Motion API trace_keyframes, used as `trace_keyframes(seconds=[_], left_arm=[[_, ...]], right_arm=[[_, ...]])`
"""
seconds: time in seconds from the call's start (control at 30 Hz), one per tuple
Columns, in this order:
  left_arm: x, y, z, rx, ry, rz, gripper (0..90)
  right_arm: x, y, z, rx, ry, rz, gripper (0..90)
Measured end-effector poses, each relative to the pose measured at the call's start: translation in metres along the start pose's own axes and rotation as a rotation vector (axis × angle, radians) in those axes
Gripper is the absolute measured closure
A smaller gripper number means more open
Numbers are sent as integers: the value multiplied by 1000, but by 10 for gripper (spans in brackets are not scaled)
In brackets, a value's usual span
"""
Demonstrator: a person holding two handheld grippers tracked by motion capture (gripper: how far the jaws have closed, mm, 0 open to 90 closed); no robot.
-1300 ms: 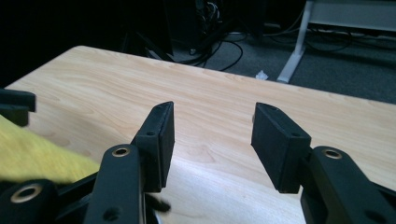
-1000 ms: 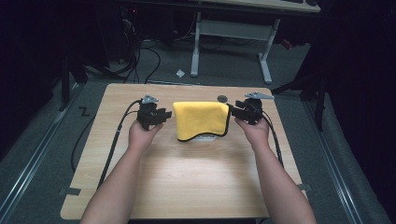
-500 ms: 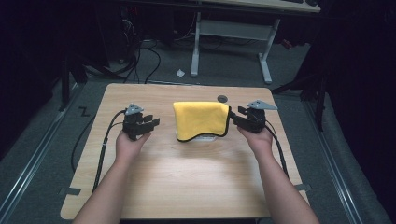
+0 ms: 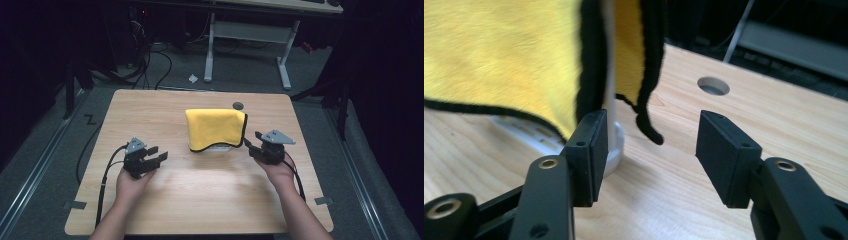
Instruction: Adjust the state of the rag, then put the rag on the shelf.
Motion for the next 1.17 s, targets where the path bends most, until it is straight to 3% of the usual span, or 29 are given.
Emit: trace_keyframes(seconds=[0.03,0.1,0.2,0.33,0.4,0.5,0.77,0.9,1.07,1.17], left_arm=[[-2,-5,4,2,-7,-3,488],[-6,-16,12,9,-17,-8,487],[-11,-34,24,4,-37,-15,479],[-12,-56,38,-16,-61,-65,479],[-16,-60,42,-30,-75,-60,483],[-19,-61,46,-22,-80,-54,483],[-17,-56,52,13,-43,-51,455],[-11,-59,59,65,-31,-76,445],[-10,-61,59,77,-23,-91,445],[-12,-57,58,70,-25,-74,445]], right_arm=[[-2,-6,-5,-19,-11,-7,477],[-5,-15,-16,-29,11,-33,473],[-12,-26,-28,-53,2,-3,494],[-14,-50,-46,-47,42,-58,467],[-14,-65,-54,-44,58,-98,466],[-17,-80,-66,-58,72,-134,463],[-30,-91,-79,-46,84,-139,449],[-27,-94,-80,-58,97,-157,448],[-24,-91,-81,-41,117,-153,448],[-24,-94,-82,-57,121,-163,448]])
Point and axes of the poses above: each handheld gripper's, and its own axes: x roughly forward along the jaws, y roughly out of its top, z roughly to its right, the point moved 10 cm from there along x, roughly forward along the jaws, and after that the axes turned 11 degrees about -z, right-handed, at the moved point
